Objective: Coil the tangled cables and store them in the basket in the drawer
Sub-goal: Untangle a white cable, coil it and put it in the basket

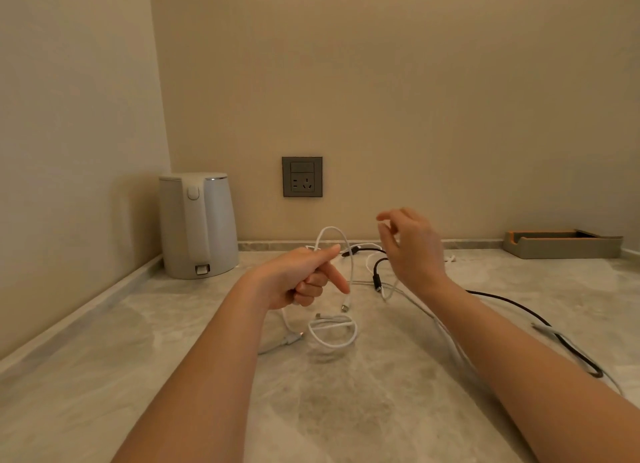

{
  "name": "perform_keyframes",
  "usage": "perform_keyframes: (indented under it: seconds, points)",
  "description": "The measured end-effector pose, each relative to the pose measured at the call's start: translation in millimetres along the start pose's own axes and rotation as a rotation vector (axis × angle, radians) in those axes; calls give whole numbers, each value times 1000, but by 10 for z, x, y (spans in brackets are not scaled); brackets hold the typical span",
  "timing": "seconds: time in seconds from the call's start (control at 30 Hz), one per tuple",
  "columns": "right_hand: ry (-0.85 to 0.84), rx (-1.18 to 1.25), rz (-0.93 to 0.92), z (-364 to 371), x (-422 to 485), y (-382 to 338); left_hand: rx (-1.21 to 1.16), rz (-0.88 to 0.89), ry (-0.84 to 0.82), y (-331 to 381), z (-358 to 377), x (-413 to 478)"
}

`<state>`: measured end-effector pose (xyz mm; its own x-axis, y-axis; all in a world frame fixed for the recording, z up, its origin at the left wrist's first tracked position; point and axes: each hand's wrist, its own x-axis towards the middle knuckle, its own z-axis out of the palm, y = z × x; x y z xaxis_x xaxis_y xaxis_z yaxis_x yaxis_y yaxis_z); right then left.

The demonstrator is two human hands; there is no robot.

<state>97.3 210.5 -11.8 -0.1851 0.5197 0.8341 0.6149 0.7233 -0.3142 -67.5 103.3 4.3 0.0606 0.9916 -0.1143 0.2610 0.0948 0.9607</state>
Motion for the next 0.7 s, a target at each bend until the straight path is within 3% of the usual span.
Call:
perform_keyframes:
  seconds: [0.1, 0.2, 0.33, 0.5, 0.6, 0.7]
  points:
    - [-148, 126, -180, 39, -29, -258, 10, 8, -101, 29, -21, -24]
    - [-352, 269, -165, 127, -55, -341, -64, 50, -193, 48, -53, -52]
    - [-399, 543, 10, 128, -60, -342, -338, 139, -249, 39, -89, -42]
    - [-468, 664, 340, 81, -39, -372, -702, 273, -469, 2, -157, 25]
    - [-610, 641, 319, 64, -90, -398, -836, 310, -421, 22, -133, 49]
    - [-808, 565, 277, 45, -127, -463, -875, 274, -253, 0, -103, 89]
